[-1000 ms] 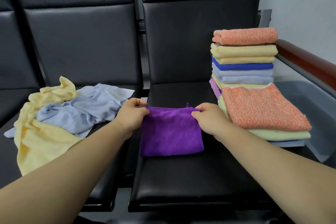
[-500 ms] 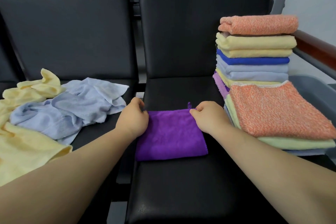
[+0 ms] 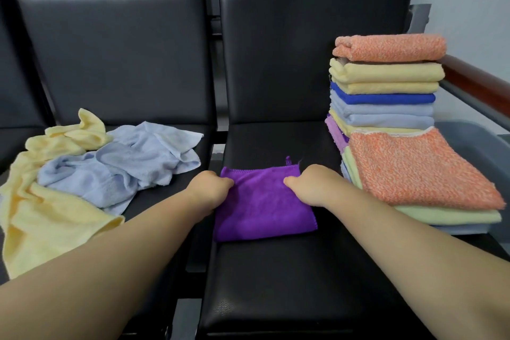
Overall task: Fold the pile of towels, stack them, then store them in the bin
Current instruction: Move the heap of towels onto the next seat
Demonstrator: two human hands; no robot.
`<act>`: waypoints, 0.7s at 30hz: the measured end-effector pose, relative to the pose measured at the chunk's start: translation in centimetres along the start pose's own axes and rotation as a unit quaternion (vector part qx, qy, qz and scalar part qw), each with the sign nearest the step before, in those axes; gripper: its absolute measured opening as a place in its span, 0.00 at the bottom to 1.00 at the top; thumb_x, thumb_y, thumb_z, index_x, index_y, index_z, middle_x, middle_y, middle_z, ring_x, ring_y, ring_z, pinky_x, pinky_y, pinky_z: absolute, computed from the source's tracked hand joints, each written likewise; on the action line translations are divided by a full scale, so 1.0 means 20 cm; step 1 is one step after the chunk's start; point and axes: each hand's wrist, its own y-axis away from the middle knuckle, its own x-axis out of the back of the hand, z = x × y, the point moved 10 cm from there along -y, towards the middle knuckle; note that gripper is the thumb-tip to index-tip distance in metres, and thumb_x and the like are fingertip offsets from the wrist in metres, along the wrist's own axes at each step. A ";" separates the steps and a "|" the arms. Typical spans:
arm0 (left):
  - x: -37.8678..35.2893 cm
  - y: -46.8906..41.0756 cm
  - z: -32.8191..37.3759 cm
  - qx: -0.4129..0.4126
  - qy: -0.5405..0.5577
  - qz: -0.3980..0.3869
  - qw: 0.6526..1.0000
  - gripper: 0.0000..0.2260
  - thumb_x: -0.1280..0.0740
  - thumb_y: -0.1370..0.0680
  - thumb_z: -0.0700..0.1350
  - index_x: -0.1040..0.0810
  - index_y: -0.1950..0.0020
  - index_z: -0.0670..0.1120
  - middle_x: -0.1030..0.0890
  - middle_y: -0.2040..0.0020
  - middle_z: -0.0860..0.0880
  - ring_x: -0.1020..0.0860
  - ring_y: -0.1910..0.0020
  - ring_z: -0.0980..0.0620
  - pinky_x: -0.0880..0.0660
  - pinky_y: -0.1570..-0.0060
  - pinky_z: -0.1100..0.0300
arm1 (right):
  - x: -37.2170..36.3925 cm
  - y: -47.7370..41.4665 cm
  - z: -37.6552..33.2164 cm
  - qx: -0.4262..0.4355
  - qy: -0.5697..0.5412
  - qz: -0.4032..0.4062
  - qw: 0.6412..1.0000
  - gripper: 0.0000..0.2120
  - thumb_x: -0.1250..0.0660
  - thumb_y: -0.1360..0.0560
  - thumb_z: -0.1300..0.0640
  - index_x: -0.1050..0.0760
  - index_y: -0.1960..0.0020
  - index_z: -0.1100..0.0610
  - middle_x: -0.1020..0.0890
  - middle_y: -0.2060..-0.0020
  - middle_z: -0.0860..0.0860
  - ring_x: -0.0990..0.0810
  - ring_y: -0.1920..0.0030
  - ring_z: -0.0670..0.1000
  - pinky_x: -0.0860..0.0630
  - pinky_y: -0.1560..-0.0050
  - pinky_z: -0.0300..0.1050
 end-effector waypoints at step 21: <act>-0.14 0.54 0.95 -0.213 0.201 0.061 0.954 0.10 0.39 0.21 0.56 0.27 0.51 0.50 0.18 0.54 0.46 0.20 0.55 0.45 0.21 0.51 0.42 | 0.84 0.30 0.52 0.132 -0.330 0.135 0.925 0.16 0.38 0.17 0.42 0.20 0.47 0.53 0.14 0.54 0.52 0.15 0.52 0.54 0.20 0.52 0.52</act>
